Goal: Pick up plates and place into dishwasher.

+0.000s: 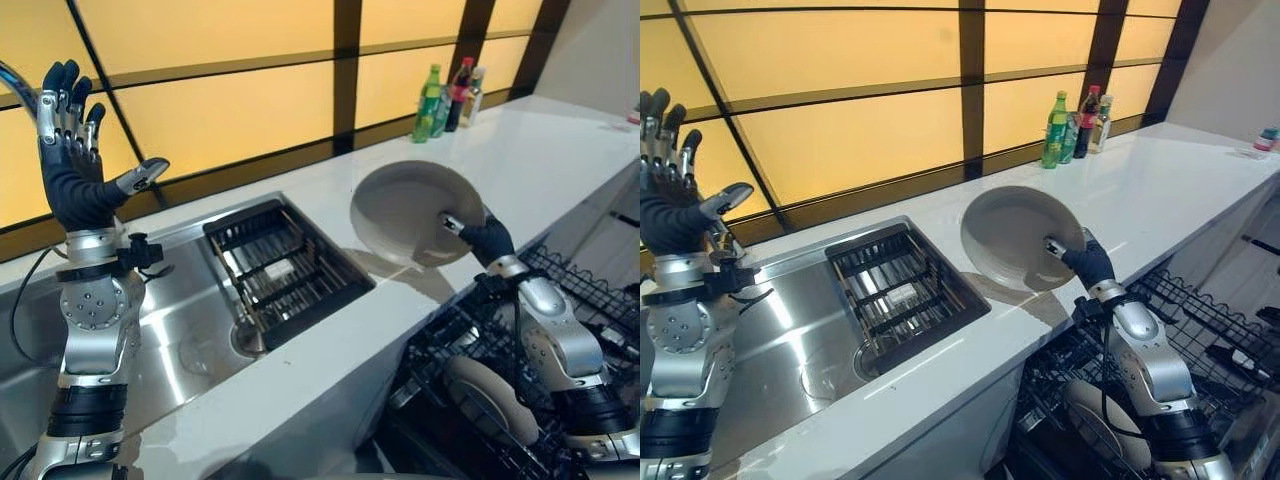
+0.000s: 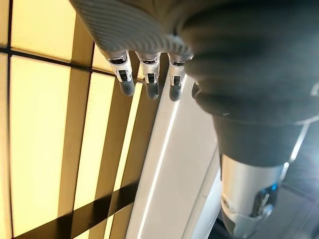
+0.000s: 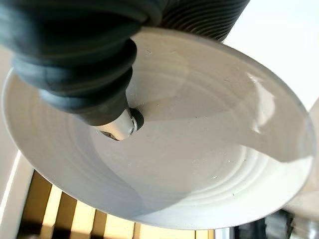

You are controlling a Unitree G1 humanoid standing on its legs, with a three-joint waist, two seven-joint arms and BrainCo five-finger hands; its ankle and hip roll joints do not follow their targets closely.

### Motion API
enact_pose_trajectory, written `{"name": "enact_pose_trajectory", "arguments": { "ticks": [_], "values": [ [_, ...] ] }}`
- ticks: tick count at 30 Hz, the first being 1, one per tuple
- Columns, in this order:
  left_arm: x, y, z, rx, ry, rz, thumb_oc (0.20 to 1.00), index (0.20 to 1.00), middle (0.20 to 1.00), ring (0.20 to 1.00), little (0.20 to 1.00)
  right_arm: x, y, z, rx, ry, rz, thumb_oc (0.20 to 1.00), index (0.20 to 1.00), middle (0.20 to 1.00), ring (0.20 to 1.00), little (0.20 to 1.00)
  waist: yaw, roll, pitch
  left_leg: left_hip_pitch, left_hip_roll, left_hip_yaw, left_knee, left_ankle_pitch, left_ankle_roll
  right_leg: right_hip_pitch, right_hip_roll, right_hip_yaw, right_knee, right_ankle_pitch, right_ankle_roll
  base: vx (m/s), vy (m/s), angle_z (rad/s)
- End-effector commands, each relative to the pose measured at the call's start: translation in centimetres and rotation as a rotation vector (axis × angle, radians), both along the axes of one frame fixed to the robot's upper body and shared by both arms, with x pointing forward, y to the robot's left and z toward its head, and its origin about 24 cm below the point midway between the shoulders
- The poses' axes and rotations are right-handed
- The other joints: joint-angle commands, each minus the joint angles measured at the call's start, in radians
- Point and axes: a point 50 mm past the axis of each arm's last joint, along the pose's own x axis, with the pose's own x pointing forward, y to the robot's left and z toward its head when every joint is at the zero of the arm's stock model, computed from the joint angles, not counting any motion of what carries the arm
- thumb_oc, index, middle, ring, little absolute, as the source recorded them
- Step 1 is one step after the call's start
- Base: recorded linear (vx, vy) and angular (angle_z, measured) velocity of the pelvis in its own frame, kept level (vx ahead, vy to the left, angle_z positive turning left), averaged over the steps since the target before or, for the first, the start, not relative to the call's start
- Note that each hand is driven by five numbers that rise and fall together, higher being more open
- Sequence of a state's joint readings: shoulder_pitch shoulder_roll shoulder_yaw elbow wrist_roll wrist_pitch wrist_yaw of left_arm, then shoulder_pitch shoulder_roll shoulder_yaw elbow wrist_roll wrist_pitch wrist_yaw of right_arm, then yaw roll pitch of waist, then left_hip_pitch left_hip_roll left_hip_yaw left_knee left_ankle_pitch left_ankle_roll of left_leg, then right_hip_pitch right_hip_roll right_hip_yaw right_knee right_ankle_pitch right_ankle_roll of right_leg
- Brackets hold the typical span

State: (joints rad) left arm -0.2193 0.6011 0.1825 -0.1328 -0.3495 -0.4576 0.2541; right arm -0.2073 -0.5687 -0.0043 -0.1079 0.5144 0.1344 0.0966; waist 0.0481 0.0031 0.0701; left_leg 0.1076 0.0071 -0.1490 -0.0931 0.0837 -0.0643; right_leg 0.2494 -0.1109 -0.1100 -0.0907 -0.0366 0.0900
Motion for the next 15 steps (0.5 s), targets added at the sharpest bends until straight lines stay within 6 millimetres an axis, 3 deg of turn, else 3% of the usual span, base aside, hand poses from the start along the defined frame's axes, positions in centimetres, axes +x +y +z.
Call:
{"name": "enact_pose_trajectory", "arguments": {
  "ticks": [1,9,12,15],
  "values": [
    [-0.5,2.0,0.3,0.016,0.006,0.078,1.000,1.000,1.000,1.000,1.000,-0.4,-1.7,2.6,-0.087,-0.151,-0.092,0.200,0.200,0.200,0.200,0.200,0.000,-0.005,-0.060,0.067,-0.016,0.079,0.015,-0.107,0.035,-0.079,-0.008,0.024,0.030,0.047,0.001,0.12,0.080,-0.23],
    [-0.8,2.6,-0.6,0.024,0.077,0.087,1.000,1.000,1.000,1.000,1.000,-1.3,-5.7,1.2,-0.296,-0.126,-0.369,0.200,0.200,0.200,0.200,0.200,-0.012,-0.014,-0.043,0.078,-0.039,0.074,0.034,-0.132,0.068,-0.103,-0.028,0.071,0.104,0.024,0.014,0.11,0.092,-0.15],
    [-1.2,3.2,-0.7,0.041,0.088,0.110,1.000,1.000,1.000,1.000,1.000,-1.4,-6.6,0.4,-0.294,-0.114,-0.447,0.200,0.200,0.200,0.200,0.200,-0.018,-0.012,-0.012,0.063,-0.050,0.067,0.072,-0.144,0.094,-0.170,-0.026,0.080,0.273,0.000,0.017,0.04,0.086,-0.06],
    [-1.5,4.0,-0.7,0.038,0.095,0.130,1.000,1.000,1.000,1.000,1.000,-1.7,-7.7,-0.2,-0.345,-0.108,-0.531,0.200,0.200,0.200,0.200,0.200,-0.027,-0.019,0.034,0.046,-0.074,0.048,0.102,-0.142,0.110,-0.258,-0.015,0.103,0.389,0.042,0.027,0.00,0.009,-0.04]
  ]
}}
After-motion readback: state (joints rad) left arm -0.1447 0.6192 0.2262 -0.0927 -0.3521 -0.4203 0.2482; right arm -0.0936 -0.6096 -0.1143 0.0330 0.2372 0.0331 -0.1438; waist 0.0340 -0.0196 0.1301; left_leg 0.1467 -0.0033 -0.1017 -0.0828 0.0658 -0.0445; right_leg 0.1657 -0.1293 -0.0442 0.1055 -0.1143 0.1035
